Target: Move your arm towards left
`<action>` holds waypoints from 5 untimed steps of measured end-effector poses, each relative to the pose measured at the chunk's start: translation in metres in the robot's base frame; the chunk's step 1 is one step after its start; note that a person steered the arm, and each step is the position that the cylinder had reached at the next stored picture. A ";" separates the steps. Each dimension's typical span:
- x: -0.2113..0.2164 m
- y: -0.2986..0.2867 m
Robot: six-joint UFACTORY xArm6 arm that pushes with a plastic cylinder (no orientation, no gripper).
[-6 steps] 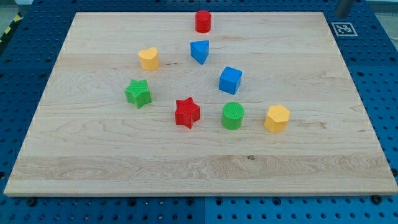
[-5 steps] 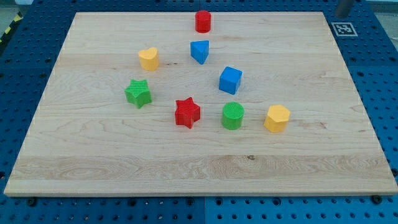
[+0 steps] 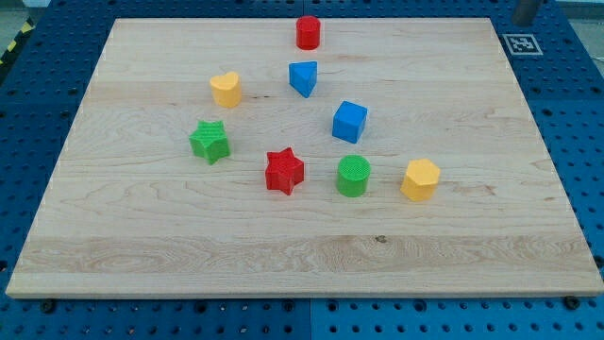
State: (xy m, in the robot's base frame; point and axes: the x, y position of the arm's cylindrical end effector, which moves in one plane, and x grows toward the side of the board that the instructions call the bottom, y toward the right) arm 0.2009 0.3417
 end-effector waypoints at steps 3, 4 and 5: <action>0.018 -0.104; 0.023 -0.155; 0.025 -0.171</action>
